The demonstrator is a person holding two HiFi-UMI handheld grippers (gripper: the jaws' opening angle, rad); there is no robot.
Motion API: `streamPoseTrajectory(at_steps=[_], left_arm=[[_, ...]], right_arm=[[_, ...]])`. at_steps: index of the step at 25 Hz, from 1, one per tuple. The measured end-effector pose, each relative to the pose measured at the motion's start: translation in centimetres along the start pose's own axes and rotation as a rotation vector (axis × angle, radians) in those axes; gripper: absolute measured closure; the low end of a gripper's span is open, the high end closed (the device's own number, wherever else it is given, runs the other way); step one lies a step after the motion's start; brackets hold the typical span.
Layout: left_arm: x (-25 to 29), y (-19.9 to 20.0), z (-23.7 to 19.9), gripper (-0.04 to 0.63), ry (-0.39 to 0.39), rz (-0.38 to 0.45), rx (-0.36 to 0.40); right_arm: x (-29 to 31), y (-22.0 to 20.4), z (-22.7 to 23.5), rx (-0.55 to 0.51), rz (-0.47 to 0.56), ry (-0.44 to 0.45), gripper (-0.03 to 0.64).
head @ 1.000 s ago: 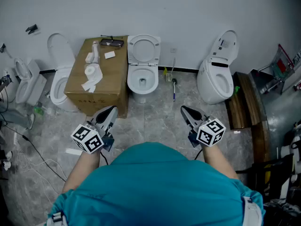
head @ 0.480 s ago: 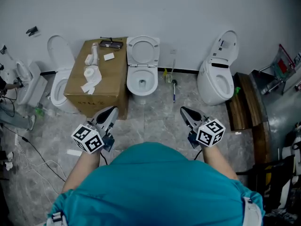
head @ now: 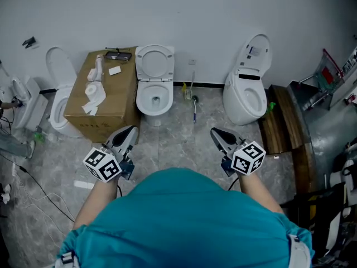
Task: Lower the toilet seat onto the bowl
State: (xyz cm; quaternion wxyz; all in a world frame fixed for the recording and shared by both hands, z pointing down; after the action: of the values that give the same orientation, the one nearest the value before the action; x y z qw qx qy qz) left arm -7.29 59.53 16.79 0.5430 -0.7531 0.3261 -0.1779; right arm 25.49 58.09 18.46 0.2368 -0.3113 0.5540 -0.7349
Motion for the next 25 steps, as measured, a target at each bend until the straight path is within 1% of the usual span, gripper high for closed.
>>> streamPoseTrajectory(at_steps=[6, 12, 15, 19, 22, 25], left_arm=[[5.2, -2.6, 3.3, 0.592, -0.042, -0.032, -0.014], [8.1, -2.7, 1.8, 0.592, -0.055, -0.074, -0.025], [9.4, -2.3, -0.3, 0.592, -0.063, -0.074, -0.033], [11.2, -1.7, -4.5, 0.592, -0.097, -0.078, -0.044], [12.7, -0.7, -8.9, 0.592, -0.126, -0.08, -0.05], [14.4, 1.0, -14.1, 0.592, -0.143, -0.094, -0.059]], right_arm=[[-3.8, -0.5, 4.2, -0.015, -0.016, -0.014, 0.617], [-2.9, -1.2, 6.6, 0.017, -0.024, -0.03, 0.617], [-1.3, -1.0, 7.3, 0.022, -0.031, -0.039, 0.617], [2.5, -0.3, 8.5, 0.018, -0.033, -0.064, 0.617], [6.6, 1.0, 9.6, 0.006, -0.022, -0.095, 0.617], [11.4, 2.6, 10.5, 0.018, -0.016, -0.121, 0.617]])
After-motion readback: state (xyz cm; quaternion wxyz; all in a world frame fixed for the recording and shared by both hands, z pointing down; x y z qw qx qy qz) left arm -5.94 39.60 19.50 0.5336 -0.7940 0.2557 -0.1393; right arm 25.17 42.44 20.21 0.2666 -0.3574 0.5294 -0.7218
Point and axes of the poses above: the fingertips, and each gripper's own axes: x forward along the fingers, z to its right, y out of its top, the point moved 5 cm from there along -x, backward along the fingers, and after that the axes turned 4 degrees about -y, right-handed, at the moved point
